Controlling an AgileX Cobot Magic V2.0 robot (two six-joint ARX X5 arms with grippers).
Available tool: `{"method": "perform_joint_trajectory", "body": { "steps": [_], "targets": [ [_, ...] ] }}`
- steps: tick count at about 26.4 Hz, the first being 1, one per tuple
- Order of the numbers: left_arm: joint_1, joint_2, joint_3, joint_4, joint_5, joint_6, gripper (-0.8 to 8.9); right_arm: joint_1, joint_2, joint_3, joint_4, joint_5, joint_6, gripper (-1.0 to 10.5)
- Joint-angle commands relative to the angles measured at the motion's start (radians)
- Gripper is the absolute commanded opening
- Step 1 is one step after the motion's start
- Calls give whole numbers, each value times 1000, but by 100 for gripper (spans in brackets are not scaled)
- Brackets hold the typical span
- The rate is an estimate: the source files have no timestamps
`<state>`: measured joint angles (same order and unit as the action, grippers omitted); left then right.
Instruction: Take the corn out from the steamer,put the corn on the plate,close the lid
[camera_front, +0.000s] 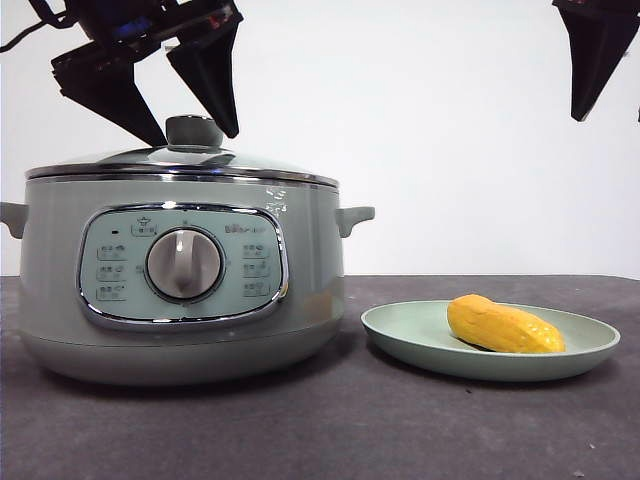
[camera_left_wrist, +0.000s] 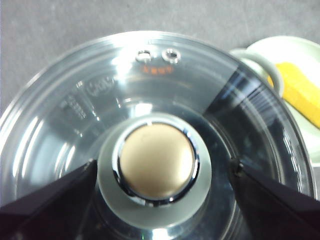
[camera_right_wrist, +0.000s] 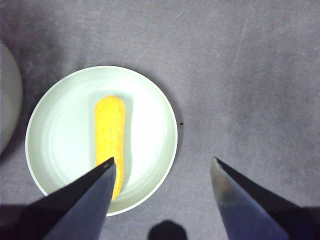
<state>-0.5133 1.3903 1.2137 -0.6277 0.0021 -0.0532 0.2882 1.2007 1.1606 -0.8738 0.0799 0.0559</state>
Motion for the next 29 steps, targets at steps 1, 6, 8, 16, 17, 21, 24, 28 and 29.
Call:
{"method": "perform_joint_trajectory", "body": {
  "steps": [1, 6, 8, 16, 17, 21, 24, 28, 29],
  "targets": [
    [-3, -33, 6, 3, 2, 2, 447, 1, -18, -8, 13, -3, -6, 314],
    [-3, -182, 5, -66, 2, 6, 264, 3, -128, -8, 57, -136, -8, 212],
    [-4, -246, 5, -90, 0, 34, -12, 4, -174, -9, 80, -158, -22, 80],
    [-10, -493, -150, 6, -119, 55, -8, 108, -476, -302, 386, -121, 41, -12],
    [-10, -537, -214, 44, -139, 53, -8, 120, -517, -361, 428, -87, 47, -13],
    [-11, -686, -420, 145, -164, 39, -8, 147, -621, -528, 518, -17, 107, -12],
    [-11, -802, -549, 189, -170, 26, -8, 156, -676, -632, 585, -17, 148, -12],
    [-11, -949, -657, 208, -186, 18, -8, 166, -706, -718, 620, -17, 157, -12],
    [-11, -979, -671, 205, -187, 18, -8, 166, -704, -724, 610, -16, 157, -12]
  ]
}}
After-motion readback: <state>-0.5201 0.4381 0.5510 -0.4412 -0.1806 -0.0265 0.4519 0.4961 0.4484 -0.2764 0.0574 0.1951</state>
